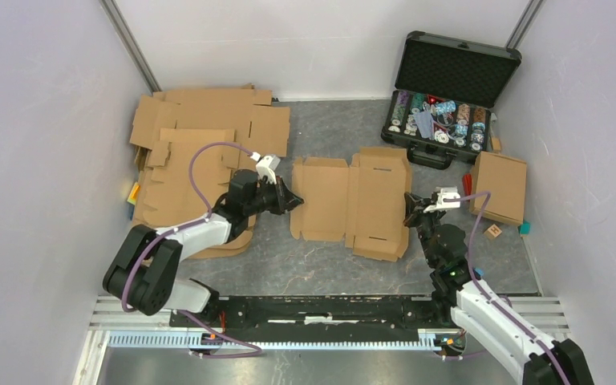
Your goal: Fold the paper box
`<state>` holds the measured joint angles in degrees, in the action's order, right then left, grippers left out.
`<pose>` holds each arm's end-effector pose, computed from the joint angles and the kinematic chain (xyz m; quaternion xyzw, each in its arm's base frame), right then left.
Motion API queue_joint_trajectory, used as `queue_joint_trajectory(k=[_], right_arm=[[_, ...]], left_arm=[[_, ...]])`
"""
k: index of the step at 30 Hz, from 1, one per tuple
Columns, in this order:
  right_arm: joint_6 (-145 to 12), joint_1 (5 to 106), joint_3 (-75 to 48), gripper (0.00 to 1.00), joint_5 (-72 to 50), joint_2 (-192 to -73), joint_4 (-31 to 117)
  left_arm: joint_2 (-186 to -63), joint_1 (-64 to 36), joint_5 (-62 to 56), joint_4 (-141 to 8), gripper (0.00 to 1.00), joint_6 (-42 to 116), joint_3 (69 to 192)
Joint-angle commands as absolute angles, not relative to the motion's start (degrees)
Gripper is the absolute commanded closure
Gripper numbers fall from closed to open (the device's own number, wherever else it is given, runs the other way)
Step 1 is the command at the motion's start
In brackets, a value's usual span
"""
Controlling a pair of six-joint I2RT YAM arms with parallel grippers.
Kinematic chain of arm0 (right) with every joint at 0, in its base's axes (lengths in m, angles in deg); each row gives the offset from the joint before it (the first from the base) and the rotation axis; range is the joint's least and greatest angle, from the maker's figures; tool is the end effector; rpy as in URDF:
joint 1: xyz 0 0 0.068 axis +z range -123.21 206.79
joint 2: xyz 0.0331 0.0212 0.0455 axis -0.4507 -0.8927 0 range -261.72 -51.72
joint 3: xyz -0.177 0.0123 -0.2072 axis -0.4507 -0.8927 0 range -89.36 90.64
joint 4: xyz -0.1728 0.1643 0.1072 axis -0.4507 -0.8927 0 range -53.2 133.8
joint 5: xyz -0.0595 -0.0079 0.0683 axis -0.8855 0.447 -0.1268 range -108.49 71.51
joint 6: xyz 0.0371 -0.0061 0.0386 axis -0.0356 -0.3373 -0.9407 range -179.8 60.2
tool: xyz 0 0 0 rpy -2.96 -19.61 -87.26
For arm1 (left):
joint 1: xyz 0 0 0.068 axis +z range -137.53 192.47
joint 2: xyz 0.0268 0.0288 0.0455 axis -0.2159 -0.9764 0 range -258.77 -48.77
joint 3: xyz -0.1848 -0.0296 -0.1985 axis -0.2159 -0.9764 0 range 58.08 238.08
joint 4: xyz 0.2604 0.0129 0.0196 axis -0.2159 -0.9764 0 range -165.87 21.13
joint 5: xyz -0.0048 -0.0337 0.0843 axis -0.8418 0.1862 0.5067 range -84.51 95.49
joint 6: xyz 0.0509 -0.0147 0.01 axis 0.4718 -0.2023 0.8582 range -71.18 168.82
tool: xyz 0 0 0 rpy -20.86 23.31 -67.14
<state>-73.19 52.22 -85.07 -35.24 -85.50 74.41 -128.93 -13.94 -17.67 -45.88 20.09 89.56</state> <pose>0.1412 0.0557 0.1941 0.0308 0.6998 0.1386 0.7001 0.2427 -0.1361 0.1830 0.0900 0.8314 -0.3920 0.3835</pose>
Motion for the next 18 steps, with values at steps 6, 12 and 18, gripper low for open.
queue_joint_trajectory(k=[6,12,18], right_arm=[[-76.15,52.14,-87.53,1.0,-37.13,-90.92,84.29],[-74.08,52.11,-86.88,1.0,-40.51,-89.99,83.86],[-71.66,52.14,-88.24,1.0,-35.56,-87.67,85.35]], left_arm=[[-121.62,-13.73,-19.99,-39.1,0.94,18.48,86.85],[-119.41,-13.55,-9.87,-46.53,0.35,19.34,87.04],[-122.11,-12.22,-7.39,-49.9,0.1,19.16,88.37]])
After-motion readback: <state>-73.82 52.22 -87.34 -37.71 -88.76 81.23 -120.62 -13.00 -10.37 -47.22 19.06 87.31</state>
